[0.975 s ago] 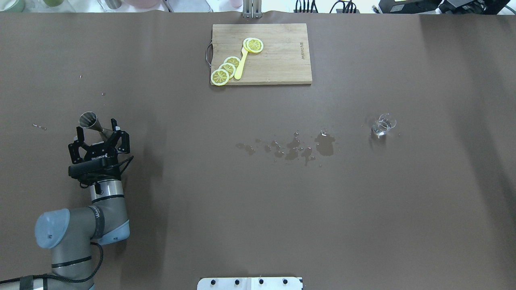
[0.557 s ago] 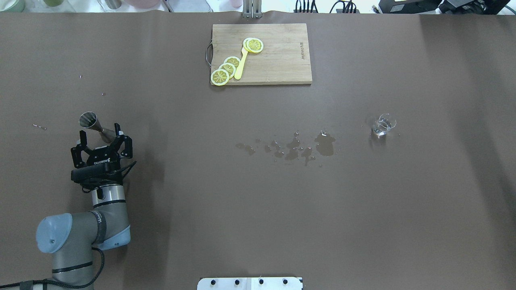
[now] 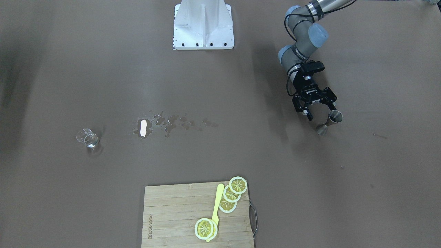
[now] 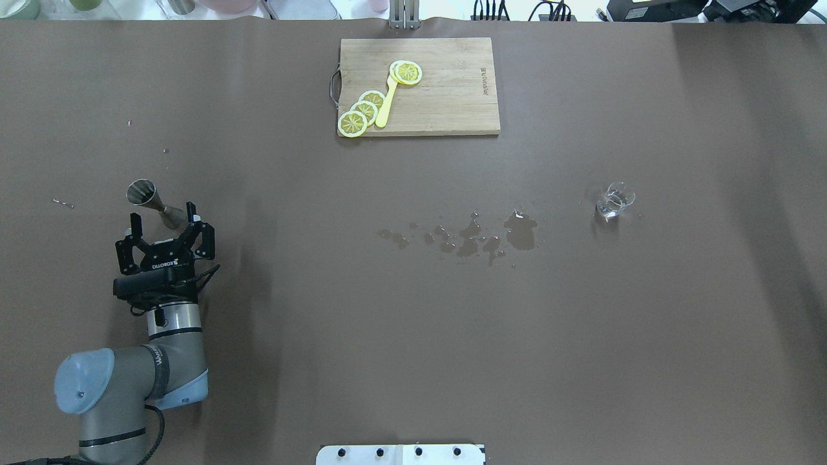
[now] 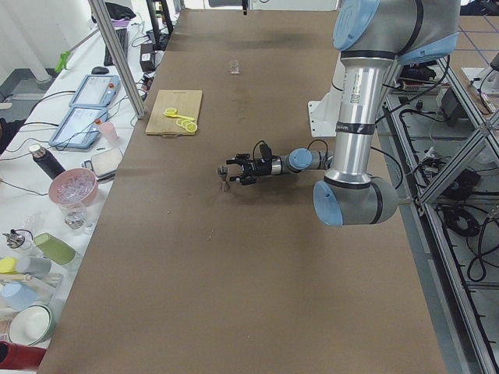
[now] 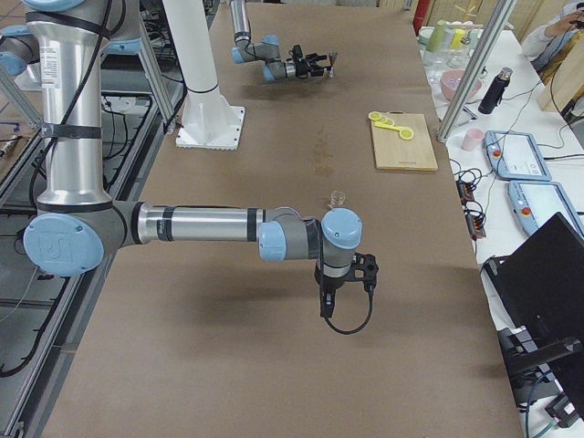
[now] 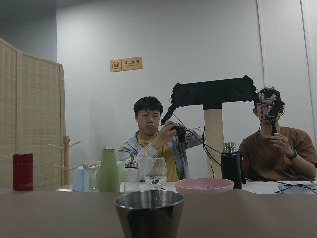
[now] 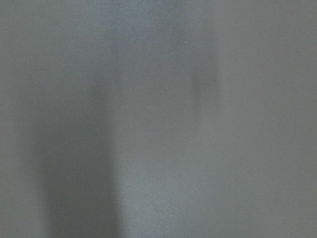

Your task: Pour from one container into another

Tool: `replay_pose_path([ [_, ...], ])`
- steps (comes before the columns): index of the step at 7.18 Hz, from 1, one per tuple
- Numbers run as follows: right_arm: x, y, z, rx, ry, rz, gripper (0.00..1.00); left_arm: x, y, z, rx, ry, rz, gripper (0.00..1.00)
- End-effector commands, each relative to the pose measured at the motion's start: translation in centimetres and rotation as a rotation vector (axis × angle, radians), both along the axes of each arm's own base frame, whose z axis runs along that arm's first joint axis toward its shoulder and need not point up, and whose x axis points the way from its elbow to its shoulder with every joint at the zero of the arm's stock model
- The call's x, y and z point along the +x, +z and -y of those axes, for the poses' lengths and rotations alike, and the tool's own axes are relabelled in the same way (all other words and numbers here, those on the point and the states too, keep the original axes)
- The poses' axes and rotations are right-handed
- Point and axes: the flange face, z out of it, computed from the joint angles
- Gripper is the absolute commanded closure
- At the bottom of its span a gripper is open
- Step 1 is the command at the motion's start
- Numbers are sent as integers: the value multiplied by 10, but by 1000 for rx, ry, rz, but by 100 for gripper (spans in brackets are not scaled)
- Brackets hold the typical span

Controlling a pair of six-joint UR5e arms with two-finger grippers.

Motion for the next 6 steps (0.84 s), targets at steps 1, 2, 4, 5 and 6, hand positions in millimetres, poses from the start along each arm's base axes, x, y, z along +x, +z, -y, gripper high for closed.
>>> replay_pose_path([
  [1, -1, 1, 0, -1, -1, -1, 0, -9, 3, -15, 28, 26, 9, 1],
  [2, -1, 4, 0, -5, -3, -2, 0, -13, 5, -19, 29, 33, 9, 1],
  [4, -1, 4, 0, -8, -2, -1, 0, -16, -4, -31, 33, 53, -11, 1],
  [5, -1, 4, 0, -8, -2, -1, 0, -22, -9, -42, 35, 73, -19, 1],
  [6, -1, 4, 0, -8, -2, -1, 0, -21, -14, -50, 33, 89, -21, 1],
])
